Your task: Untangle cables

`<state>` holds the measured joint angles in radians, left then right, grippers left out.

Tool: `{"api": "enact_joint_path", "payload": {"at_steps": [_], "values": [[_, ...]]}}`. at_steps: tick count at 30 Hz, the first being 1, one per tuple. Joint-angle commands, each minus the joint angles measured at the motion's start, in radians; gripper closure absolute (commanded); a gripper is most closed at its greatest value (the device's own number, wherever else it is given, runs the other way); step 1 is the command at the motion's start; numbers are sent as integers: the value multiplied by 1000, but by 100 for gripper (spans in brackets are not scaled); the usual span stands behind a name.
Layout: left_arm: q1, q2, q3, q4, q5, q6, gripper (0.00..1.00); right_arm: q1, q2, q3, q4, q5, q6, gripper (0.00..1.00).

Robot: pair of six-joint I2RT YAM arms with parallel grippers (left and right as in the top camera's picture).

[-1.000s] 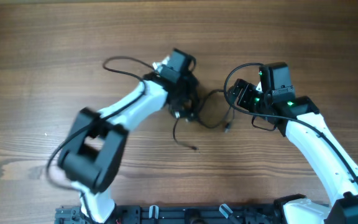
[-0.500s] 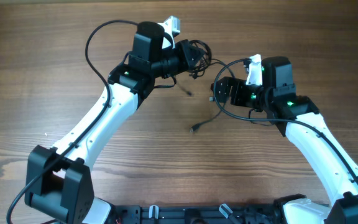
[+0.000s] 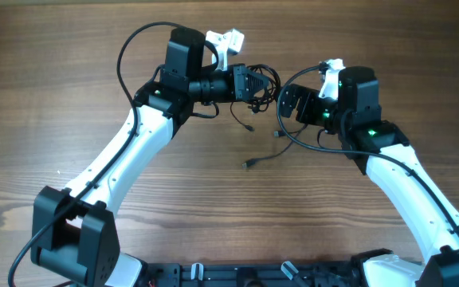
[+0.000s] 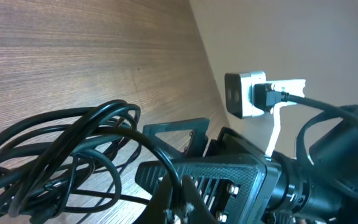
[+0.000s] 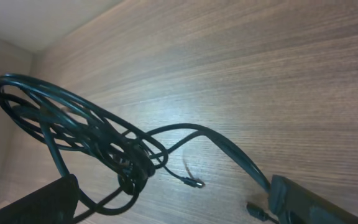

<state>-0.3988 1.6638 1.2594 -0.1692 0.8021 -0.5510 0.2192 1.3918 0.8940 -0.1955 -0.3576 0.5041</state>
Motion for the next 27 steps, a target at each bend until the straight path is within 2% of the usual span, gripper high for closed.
{"api": "enact_joint_path", "payload": {"at_steps": [1,3,5,6,7,8,9,10,13,15,17,20,23,25,27], "values": [[4,-13,5,16,84,51,96,2,14,7,30,25,-7,0],[5,-13,5,70,193,50,96,2,28,7,55,24,9,0],[5,-13,5,146,337,50,96,2,56,7,66,24,99,3],[5,-13,5,168,385,50,96,2,74,7,83,19,108,14],[5,-13,5,187,436,50,96,2,88,7,101,20,109,49],[5,-13,5,188,466,50,96,2,96,7,122,21,108,70],[5,-13,5,188,489,50,96,-4,99,7,155,21,106,86],[5,-13,5,187,510,50,96,-12,99,7,175,25,100,96],[14,-13,5,176,578,50,96,-103,97,7,183,70,111,96],[41,-13,5,164,625,50,96,-192,97,7,125,69,157,96],[90,-13,5,146,642,50,96,-336,97,7,24,66,150,96],[152,-13,5,146,641,50,96,-457,97,7,-49,52,149,96],[218,-13,5,146,639,50,96,-537,97,7,-68,-72,80,96],[238,-13,5,146,601,50,94,-537,97,7,-49,-275,7,95],[235,-13,5,145,529,50,61,-500,97,7,-29,-513,-109,91]]}}
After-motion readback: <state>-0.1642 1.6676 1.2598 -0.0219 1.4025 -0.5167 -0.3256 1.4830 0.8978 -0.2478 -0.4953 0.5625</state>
